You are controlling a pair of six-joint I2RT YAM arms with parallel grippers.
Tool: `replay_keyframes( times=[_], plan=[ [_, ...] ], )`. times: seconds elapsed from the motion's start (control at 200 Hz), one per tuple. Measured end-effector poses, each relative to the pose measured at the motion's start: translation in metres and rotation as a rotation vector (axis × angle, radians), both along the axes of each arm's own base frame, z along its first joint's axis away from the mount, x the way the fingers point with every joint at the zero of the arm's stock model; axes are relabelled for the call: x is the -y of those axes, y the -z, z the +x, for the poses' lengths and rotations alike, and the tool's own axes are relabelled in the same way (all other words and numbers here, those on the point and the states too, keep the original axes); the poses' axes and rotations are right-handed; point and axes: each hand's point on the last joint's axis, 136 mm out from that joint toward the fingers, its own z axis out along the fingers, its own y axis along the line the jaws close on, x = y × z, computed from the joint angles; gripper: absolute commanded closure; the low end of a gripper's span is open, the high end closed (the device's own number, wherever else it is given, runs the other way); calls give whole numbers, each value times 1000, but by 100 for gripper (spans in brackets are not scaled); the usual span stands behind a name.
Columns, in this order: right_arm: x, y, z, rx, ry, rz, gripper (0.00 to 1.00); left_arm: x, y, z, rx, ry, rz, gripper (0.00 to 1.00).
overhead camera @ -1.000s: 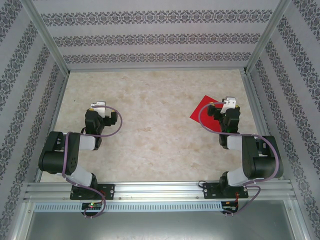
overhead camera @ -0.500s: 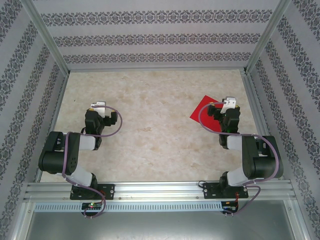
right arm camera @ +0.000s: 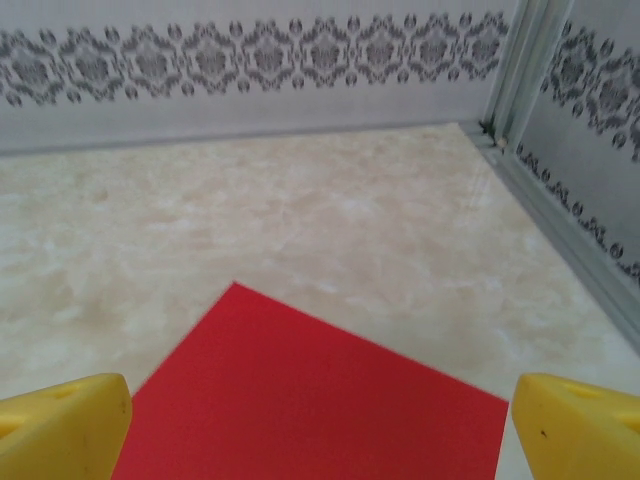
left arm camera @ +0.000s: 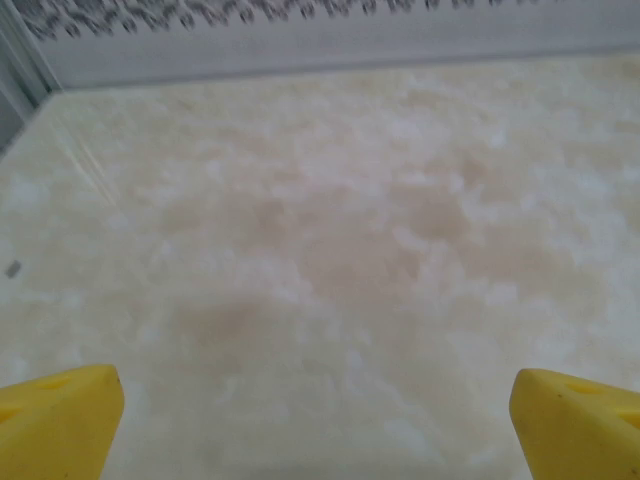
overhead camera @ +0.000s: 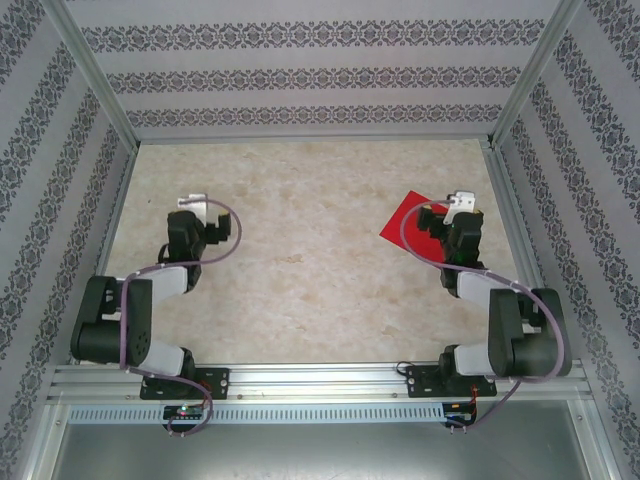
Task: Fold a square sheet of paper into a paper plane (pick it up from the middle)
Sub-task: Move the square sheet of paper to the center of the table.
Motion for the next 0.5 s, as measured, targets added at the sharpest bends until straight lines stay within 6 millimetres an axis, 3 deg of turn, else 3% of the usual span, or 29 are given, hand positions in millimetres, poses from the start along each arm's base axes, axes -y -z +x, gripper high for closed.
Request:
replay_keyframes(
  times=[0.135, 0.24, 0.365, 0.5],
  plan=[
    [0, -44, 2, 32, 37, 67, 2, -5, -54, 10, 51, -58, -59, 0],
    [-1, -59, 5, -7, 67, 160, 2, -6, -68, 7, 15, -86, -116, 0],
    [-9, -51, 16, -128, 88, 299, 2, -6, -74, 2, -83, -119, -172, 0],
    [-23, -11, 32, -315, 109, 440, 2, -3, -87, -2, -148, -133, -219, 0]
  ],
)
